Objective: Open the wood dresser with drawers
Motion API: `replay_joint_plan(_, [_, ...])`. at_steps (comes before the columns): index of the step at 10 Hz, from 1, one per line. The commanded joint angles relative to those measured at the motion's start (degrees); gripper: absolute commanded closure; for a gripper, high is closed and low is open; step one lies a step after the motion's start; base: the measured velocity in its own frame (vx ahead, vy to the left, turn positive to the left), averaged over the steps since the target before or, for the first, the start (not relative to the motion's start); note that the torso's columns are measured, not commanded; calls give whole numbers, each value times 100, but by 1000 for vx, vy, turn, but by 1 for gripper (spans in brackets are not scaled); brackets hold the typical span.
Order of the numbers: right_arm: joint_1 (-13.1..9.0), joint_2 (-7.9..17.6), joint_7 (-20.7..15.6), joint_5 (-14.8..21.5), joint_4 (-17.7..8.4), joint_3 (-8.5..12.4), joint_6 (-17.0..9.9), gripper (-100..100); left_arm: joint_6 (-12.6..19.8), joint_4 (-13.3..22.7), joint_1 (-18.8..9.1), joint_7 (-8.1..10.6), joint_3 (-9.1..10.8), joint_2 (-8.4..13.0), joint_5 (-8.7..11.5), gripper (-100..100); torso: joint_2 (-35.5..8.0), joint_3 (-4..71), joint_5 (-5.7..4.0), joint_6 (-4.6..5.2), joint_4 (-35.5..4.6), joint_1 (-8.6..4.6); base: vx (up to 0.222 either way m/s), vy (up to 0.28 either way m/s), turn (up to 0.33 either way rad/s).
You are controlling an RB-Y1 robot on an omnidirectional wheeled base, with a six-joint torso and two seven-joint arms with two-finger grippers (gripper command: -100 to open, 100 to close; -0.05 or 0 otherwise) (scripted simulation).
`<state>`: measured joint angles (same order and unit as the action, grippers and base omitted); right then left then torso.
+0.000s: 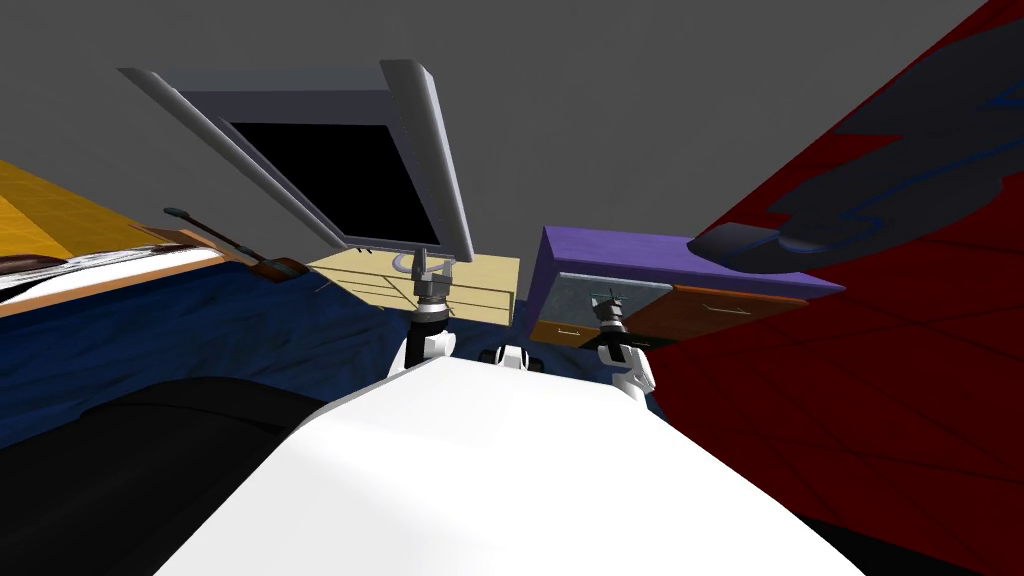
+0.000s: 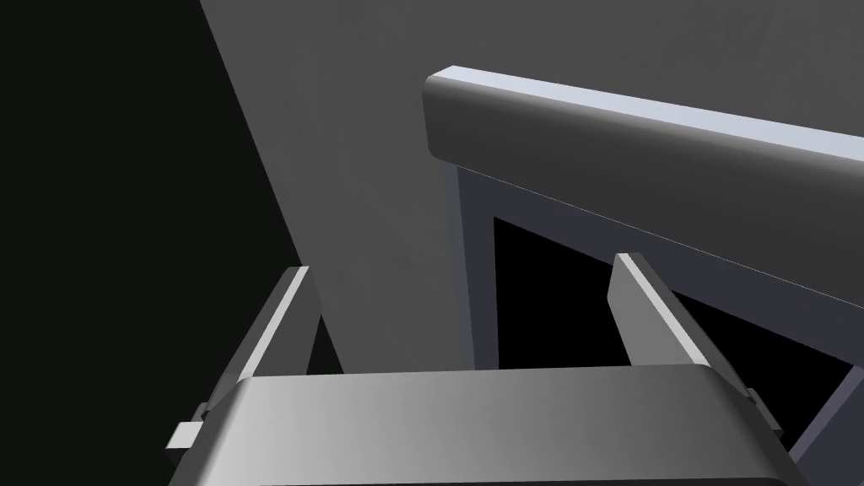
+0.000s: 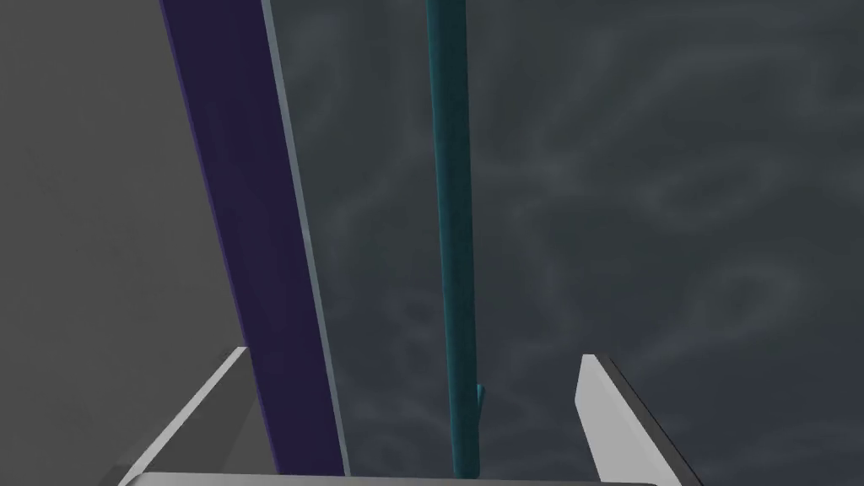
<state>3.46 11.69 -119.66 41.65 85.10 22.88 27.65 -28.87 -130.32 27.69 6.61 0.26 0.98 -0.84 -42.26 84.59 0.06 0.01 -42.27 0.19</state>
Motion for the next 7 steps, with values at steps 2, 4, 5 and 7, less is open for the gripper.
replay_joint_plan(2, [82, 45, 267, 161, 15, 126, 268, 100, 0, 0, 1, 0, 0, 0, 0, 0, -40, -21, 23, 28, -40, -2, -2, 68, -135])
replay_joint_plan(4, [163, 91, 536, 322, 30, 251, 532, 100, 0, 0, 0, 0, 0, 0, 0, 0, -51, -30, 18, 15, -43, -12, -2, 51, -101])
replay_joint_plan(5, [203, 114, 671, 403, 37, 314, 664, 100, 0, 0, 0, 0, 0, 0, 0, 0, -50, -28, 20, 22, -44, -16, -6, 64, -145])
replay_joint_plan(7, [284, 161, 940, 564, 53, 439, 929, 100, 0, 0, 0, 0, 0, 0, 0, 0, -49, -26, 27, 28, -50, -12, 0, 77, -141])
